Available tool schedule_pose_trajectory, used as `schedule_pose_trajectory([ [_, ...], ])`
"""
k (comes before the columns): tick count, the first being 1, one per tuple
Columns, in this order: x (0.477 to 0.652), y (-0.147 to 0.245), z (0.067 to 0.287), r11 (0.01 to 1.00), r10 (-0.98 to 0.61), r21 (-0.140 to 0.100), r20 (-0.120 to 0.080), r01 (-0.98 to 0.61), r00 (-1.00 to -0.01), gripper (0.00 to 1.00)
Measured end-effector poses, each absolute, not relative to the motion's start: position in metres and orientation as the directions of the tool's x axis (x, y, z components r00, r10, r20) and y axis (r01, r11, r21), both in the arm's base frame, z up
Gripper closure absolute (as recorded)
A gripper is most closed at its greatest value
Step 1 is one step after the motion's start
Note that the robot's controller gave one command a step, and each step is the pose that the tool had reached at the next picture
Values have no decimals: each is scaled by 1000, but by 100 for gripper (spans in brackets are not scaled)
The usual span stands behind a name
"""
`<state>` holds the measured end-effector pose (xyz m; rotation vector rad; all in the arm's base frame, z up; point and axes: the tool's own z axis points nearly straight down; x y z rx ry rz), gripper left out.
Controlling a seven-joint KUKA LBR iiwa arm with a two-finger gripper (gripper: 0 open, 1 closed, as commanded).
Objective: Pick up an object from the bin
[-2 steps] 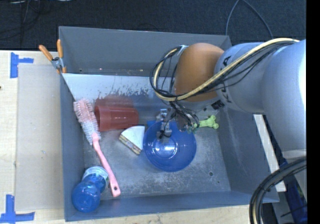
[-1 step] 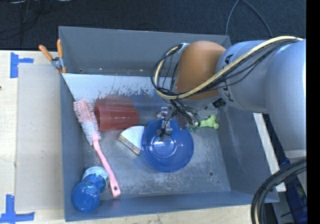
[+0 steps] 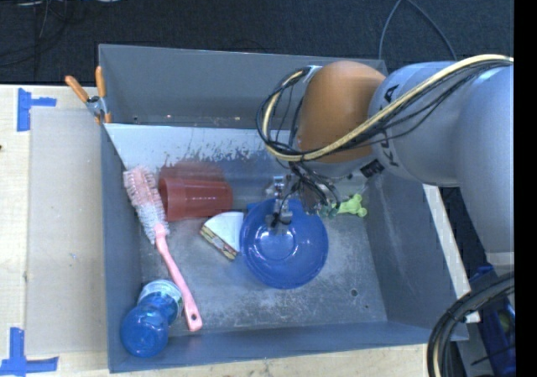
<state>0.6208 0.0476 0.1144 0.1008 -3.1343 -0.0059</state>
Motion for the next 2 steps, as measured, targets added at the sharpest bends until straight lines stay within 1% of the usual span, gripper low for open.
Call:
schedule_pose_trajectory([
  [1, 620, 48, 154, 998, -65, 4, 11, -65, -998, 100],
  [2, 622, 48, 198, 998, -65, 4, 2, -65, -998, 100],
])
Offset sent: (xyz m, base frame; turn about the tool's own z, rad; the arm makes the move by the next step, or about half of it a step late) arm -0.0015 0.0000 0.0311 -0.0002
